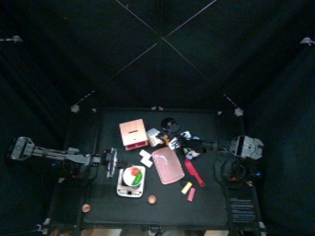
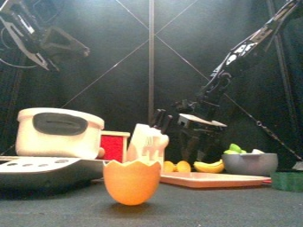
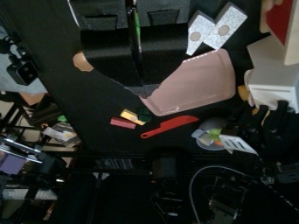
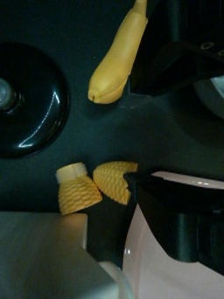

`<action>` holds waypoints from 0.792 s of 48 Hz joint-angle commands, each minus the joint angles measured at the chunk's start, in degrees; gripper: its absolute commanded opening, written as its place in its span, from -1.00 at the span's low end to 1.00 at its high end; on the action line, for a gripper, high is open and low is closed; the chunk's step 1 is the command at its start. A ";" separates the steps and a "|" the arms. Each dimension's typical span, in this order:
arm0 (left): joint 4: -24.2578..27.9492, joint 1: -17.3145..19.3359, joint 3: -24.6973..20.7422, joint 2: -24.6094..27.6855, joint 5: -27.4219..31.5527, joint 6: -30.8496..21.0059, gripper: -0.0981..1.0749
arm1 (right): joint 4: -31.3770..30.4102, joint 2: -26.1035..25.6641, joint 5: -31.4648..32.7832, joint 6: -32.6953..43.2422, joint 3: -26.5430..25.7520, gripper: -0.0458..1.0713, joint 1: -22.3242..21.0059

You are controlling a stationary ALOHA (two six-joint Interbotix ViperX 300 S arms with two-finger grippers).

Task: Grab drawer handle

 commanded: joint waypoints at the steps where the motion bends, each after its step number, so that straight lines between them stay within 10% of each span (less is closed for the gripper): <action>1: -0.88 1.41 -0.26 -1.49 -0.35 -0.09 -0.89 | -0.35 -2.81 0.79 0.00 -0.09 0.74 2.11; 38: -21.71 23.12 0.97 -4.31 2.90 0.09 -0.42 | 2.02 -13.97 11.60 0.18 0.62 0.74 18.90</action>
